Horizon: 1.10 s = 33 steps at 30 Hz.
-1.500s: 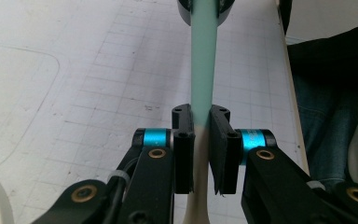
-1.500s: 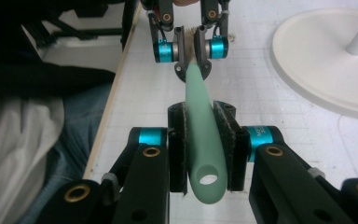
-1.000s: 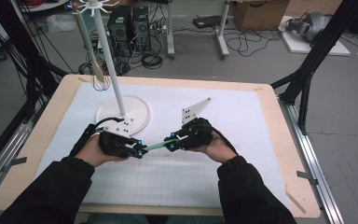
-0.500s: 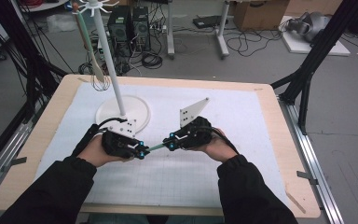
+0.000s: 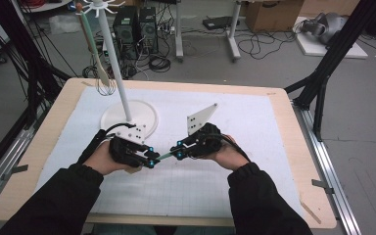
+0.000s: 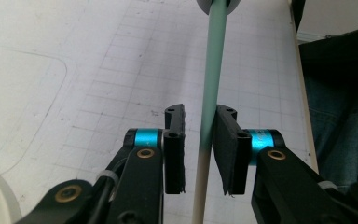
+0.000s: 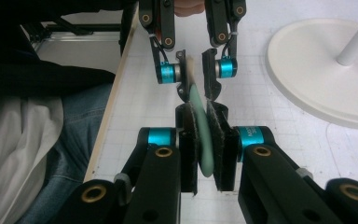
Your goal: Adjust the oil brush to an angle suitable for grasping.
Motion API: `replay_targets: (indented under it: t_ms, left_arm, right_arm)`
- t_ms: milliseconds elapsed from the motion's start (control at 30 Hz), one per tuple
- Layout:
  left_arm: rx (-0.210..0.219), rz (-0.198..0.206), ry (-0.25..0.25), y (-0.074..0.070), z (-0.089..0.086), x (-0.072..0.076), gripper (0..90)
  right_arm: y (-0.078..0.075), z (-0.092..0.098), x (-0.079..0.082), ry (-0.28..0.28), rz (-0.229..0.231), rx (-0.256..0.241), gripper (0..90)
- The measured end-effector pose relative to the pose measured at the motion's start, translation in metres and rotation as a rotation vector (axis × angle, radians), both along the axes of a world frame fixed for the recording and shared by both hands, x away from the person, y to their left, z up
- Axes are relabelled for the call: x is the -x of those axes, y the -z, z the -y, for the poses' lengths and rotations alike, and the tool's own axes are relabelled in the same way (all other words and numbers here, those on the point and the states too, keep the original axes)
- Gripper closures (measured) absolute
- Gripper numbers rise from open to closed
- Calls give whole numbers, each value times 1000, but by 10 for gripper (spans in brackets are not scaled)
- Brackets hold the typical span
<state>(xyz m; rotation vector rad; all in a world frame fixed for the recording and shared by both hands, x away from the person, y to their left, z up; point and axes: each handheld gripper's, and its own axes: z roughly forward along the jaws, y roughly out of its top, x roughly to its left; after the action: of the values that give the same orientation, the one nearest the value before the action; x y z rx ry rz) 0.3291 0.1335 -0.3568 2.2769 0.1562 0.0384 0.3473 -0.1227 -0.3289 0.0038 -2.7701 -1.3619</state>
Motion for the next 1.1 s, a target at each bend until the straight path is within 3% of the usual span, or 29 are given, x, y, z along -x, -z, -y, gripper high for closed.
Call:
replay_targets:
  t_ms: [67,200,267,467,800,1100]
  left_arm:
    - [-1,10,12,0,1,2,824]
    - [8,20,15,-1,2,4,842]
    - [10,25,6,-2,0,3,844]
    - [49,34,-29,-8,-7,2,844]
    - [84,39,-69,-13,-16,-2,844]
    - [124,33,-98,-16,-23,-8,844]
  right_arm:
    - [-1,1,0,4,2,-1,835]
    - [-1,2,-1,4,-11,-15,815]
    - [-1,4,-2,30,-35,-44,653]
    - [0,17,-4,108,-34,-67,492]
    - [4,40,-7,231,-36,-134,358]
    - [8,58,-5,291,-14,-161,299]
